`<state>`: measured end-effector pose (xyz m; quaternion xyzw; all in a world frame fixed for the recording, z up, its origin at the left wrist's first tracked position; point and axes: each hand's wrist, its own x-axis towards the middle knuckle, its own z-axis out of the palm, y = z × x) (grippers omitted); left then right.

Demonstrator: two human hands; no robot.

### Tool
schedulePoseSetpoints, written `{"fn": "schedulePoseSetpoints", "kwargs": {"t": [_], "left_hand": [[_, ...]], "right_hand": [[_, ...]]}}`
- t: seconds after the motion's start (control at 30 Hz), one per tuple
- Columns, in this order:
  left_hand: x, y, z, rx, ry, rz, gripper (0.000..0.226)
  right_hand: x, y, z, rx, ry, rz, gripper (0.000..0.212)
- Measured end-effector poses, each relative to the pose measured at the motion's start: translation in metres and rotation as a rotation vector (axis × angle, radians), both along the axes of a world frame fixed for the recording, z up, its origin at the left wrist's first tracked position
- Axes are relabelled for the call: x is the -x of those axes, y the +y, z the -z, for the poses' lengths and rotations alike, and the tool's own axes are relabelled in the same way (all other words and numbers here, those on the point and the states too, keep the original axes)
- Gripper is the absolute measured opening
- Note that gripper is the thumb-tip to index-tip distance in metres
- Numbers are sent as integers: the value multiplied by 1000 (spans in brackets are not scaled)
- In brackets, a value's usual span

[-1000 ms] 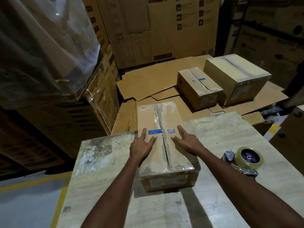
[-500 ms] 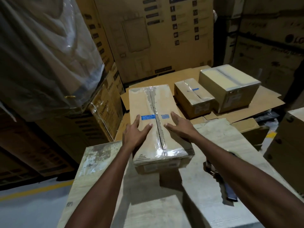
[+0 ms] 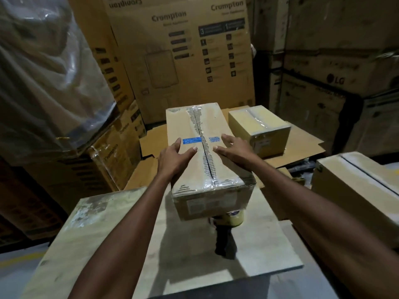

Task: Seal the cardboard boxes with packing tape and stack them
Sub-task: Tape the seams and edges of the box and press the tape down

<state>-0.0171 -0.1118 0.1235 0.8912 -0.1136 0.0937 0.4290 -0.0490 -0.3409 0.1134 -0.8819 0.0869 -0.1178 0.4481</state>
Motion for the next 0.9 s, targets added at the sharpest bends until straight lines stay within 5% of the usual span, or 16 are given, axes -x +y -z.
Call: {"fn": "schedulePoseSetpoints", "kwargs": {"t": [0.17, 0.53, 0.67, 0.9], "left_hand": [[2, -78, -7, -20, 23, 77, 61], [-68, -228, 24, -46, 73, 80, 81], [-81, -269, 35, -22, 109, 57, 70], [-122, -303, 61, -27, 148, -56, 104]], "right_hand": [[4, -73, 1, -32, 34, 34, 78], [-47, -221, 17, 61, 142, 64, 75], [-68, -263, 22, 85, 158, 47, 74], [-112, -307, 30, 52, 129, -80, 71]]}}
